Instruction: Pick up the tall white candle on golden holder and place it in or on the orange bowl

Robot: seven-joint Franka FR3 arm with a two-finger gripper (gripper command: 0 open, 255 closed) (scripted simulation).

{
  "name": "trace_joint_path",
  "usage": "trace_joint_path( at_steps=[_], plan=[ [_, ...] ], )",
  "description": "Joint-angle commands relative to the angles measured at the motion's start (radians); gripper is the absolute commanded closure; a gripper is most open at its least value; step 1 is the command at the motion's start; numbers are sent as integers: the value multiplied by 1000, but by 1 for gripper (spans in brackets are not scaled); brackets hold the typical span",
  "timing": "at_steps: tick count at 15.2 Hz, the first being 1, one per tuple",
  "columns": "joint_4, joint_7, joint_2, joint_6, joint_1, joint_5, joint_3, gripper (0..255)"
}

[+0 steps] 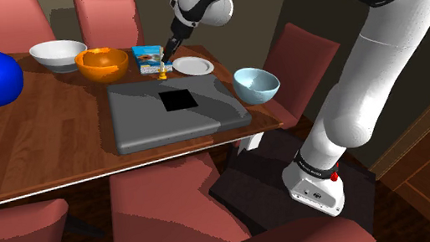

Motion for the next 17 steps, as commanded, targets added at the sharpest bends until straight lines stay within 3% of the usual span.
trace_joint_path(
  at_steps=[1, 6, 14, 15, 17],
  plan=[
    [12, -21, 29, 20, -1, 19, 3, 0],
    [28, -42, 96, 70, 1, 49, 14, 0],
    [28, -42, 96, 70, 1, 49, 14, 0],
    [28, -42, 96, 70, 1, 49, 14, 255],
    [28, -42, 96, 70, 1, 49, 14, 255]
  ],
)
